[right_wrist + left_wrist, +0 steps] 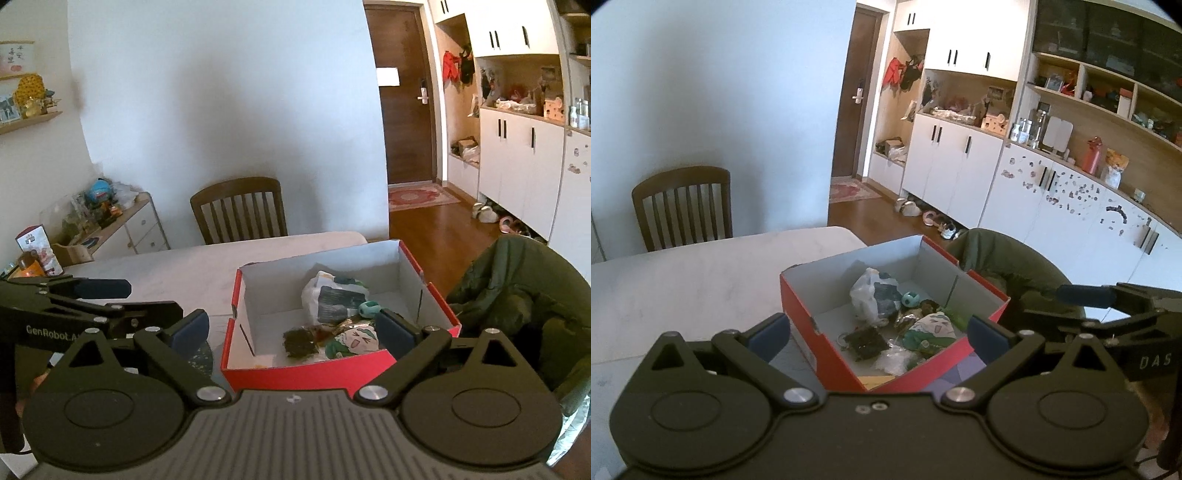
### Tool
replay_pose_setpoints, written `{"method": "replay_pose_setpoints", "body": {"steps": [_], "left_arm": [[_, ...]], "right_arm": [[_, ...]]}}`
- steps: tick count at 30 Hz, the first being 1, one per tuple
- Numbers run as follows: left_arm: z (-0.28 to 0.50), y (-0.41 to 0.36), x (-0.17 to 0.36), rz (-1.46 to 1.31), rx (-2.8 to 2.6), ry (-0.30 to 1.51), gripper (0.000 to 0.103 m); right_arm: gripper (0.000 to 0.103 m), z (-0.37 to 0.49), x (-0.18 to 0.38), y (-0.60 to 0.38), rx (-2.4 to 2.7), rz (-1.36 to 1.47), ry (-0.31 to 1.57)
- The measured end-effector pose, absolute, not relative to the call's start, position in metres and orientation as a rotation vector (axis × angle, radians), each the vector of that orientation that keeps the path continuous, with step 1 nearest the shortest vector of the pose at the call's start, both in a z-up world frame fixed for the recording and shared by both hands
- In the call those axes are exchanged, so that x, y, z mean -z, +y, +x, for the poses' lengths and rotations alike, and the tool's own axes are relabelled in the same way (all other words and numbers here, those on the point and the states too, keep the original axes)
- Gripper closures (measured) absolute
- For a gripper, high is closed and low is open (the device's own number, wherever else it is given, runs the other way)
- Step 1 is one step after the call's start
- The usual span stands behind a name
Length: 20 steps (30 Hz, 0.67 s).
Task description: Organize objects
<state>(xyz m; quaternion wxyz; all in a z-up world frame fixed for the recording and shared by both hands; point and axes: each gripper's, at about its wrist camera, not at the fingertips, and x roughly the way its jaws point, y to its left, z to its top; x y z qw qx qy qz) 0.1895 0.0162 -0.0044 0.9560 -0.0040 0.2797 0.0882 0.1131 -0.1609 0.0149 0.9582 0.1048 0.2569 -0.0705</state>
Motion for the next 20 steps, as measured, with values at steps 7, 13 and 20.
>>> {"method": "replay_pose_setpoints", "body": {"steps": [7, 13, 20], "left_arm": [[0.191, 0.010, 0.009, 0.008, -0.139, 0.577, 0.001], [0.190, 0.007, 0.012, 0.013, -0.126, 0.578, 0.001], [0.188, 0.009, 0.010, 0.007, -0.117, 0.573, 0.001]], "right_arm": [[0.005, 0.105, -0.013, -0.162, 0.172, 0.231, 0.523], [0.005, 0.100, -0.012, -0.164, 0.190, 0.246, 0.528], [0.005, 0.097, -0.013, -0.162, 0.201, 0.260, 0.531]]}}
